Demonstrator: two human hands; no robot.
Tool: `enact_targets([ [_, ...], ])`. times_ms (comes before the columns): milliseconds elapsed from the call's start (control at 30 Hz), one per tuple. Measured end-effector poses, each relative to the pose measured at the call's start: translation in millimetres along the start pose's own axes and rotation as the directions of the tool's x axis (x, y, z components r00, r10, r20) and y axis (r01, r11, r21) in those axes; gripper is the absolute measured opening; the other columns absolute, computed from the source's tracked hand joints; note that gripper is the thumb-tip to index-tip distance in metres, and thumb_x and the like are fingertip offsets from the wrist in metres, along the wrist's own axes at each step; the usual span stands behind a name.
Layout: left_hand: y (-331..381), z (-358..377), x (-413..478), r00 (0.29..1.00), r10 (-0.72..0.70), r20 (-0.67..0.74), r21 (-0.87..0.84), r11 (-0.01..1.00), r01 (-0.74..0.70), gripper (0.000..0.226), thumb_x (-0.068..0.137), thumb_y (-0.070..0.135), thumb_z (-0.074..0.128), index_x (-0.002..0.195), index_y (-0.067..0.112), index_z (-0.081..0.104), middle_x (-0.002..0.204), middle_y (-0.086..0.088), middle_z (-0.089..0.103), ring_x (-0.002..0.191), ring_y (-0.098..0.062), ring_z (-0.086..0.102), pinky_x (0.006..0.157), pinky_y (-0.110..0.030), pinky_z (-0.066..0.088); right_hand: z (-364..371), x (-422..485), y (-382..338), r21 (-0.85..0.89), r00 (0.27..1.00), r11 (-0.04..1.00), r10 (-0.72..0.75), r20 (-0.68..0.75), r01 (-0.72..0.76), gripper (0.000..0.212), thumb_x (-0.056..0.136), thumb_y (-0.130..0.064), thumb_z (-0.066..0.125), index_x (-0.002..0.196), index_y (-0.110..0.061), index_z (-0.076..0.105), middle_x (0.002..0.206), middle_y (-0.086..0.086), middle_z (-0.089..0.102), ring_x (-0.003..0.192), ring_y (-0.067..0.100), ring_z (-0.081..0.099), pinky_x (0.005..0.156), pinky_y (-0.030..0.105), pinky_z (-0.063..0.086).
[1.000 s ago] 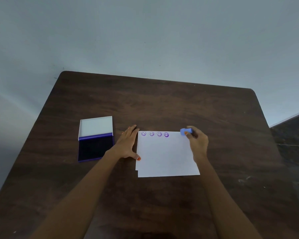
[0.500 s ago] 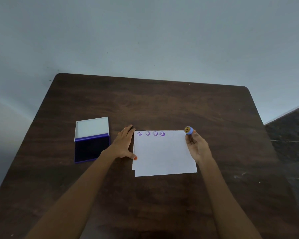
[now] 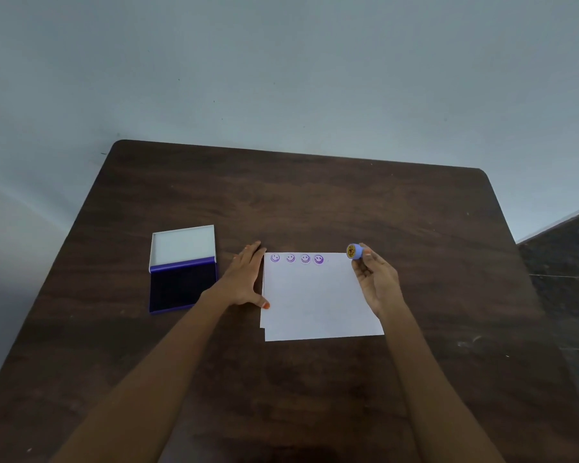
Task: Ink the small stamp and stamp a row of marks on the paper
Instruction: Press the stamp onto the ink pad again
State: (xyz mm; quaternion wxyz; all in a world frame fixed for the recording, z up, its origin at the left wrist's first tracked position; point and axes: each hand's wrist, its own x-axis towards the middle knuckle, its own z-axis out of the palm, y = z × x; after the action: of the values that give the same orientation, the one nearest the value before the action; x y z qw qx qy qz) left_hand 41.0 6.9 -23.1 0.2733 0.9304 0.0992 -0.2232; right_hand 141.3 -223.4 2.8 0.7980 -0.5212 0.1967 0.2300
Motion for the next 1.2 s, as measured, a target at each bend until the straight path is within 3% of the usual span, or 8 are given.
enact_targets([
  [167, -4.9, 2.3, -6.6, 1.0, 0.008, -0.026, -0.095, 0.995, -0.01, 0.114, 0.066, 0.03, 0.079, 0.143, 0.018, -0.005, 0.155, -0.003, -0.008, 0.142, -0.023, -0.007, 0.115, -0.042, 0.007, 19.1, -3.0, 8.2, -0.106, 0.998, 0.993, -0.057, 0.02, 0.058, 0.029, 0.089, -0.009, 0.051, 0.115, 0.003, 0.054, 0.092, 0.004, 0.064, 0.086, 0.011, 0.062, 0.091, 0.028, 0.045],
  [300, -17.7, -4.0, -18.5, 0.993, 0.032, -0.117, -0.195, 0.979, -0.055, 0.102, 0.07, 0.027, 0.076, 0.143, 0.026, 0.005, 0.156, 0.0, 0.003, 0.142, -0.02, 0.002, 0.114, -0.04, 0.014, 37.7, -4.5, 18.7, 0.032, 0.996, 0.999, 0.005, 0.084, -0.007, 0.017, 0.091, -0.008, 0.046, 0.1, -0.009, 0.061, 0.078, 0.0, 0.073, 0.07, 0.005, 0.07, 0.069, 0.014, 0.056],
  [433, -38.3, -18.7, -32.6, 0.963, 0.017, -0.27, -0.236, 0.968, -0.084, 0.084, 0.073, 0.027, 0.073, 0.139, 0.029, 0.022, 0.152, 0.0, 0.021, 0.14, -0.018, 0.015, 0.111, -0.037, 0.019, 59.4, -8.9, 32.9, 0.113, 0.986, 0.986, 0.111, 0.126, -0.125, 0.017, 0.091, -0.009, 0.047, 0.086, -0.009, 0.063, 0.091, 0.007, 0.064, 0.067, 0.006, 0.07, 0.061, 0.015, 0.057],
  [600, -80.4, -27.8, -60.2, 0.93, -0.027, -0.367, -0.249, 0.966, -0.07, 0.084, 0.069, 0.033, 0.076, 0.137, 0.024, 0.028, 0.148, -0.003, 0.029, 0.138, -0.02, 0.02, 0.112, -0.039, 0.019, 92.8, -19.8, 56.1, -0.04, 0.97, 0.993, 0.116, 0.213, -0.11, 0.019, 0.091, -0.012, 0.047, 0.102, -0.007, 0.061, 0.096, 0.004, 0.064, 0.085, 0.012, 0.065, 0.081, 0.019, 0.05],
  [767, -117.4, -26.6, -85.2, 0.91, -0.065, -0.409, -0.187, 0.982, -0.014, 0.101, 0.06, 0.041, 0.081, 0.139, 0.019, 0.022, 0.149, -0.006, 0.026, 0.138, -0.023, 0.018, 0.114, -0.04, 0.014, 134.2, -40.4, 88.3, -0.213, 0.959, 0.975, 0.007, 0.283, 0.056, 0.028, 0.086, -0.011, 0.055, 0.112, 0.0, 0.057, 0.098, 0.007, 0.065, 0.088, 0.012, 0.066, 0.075, 0.014, 0.055],
  [933, -146.6, -22.3, -102.3, 0.915, -0.116, -0.386, -0.232, 0.972, 0.026, 0.111, 0.057, 0.041, 0.082, 0.141, 0.022, 0.013, 0.153, -0.005, 0.015, 0.14, -0.023, 0.012, 0.116, -0.046, 0.013, 163.2, -53.0, 119.4, -0.633, 0.943, 0.703, -0.182, 0.279, 0.323, 0.022, 0.083, -0.019, 0.062, 0.103, -0.012, 0.064, 0.101, 0.004, 0.068, 0.094, 0.015, 0.062, 0.082, 0.023, 0.049],
  [1000, -155.9, -20.6, -106.2, 0.922, -0.115, -0.369, -0.238, 0.971, 0.026, 0.112, 0.058, 0.041, 0.082, 0.142, 0.021, 0.01, 0.154, -0.004, 0.011, 0.14, -0.022, 0.009, 0.116, -0.046, 0.013, 169.6, -57.2, 131.4, -0.703, 0.924, 0.602, -0.208, 0.321, 0.38, 0.025, 0.083, -0.018, 0.062, 0.107, -0.009, 0.062, 0.106, 0.01, 0.068, 0.097, 0.019, 0.061, 0.087, 0.031, 0.051],
  [1200, -169.6, -13.1, -108.3, 0.924, -0.09, -0.371, -0.26, 0.965, -0.01, 0.108, 0.059, 0.042, 0.081, 0.141, 0.018, 0.015, 0.15, -0.007, 0.018, 0.137, -0.023, 0.017, 0.116, -0.047, 0.013, 178.2, -60.6, 152.0, -0.801, 0.844, 0.286, -0.289, 0.451, 0.526, 0.026, 0.082, -0.011, 0.062, 0.107, -0.002, 0.06, 0.111, 0.017, 0.065, 0.091, 0.015, 0.055, 0.08, 0.02, 0.041],
])
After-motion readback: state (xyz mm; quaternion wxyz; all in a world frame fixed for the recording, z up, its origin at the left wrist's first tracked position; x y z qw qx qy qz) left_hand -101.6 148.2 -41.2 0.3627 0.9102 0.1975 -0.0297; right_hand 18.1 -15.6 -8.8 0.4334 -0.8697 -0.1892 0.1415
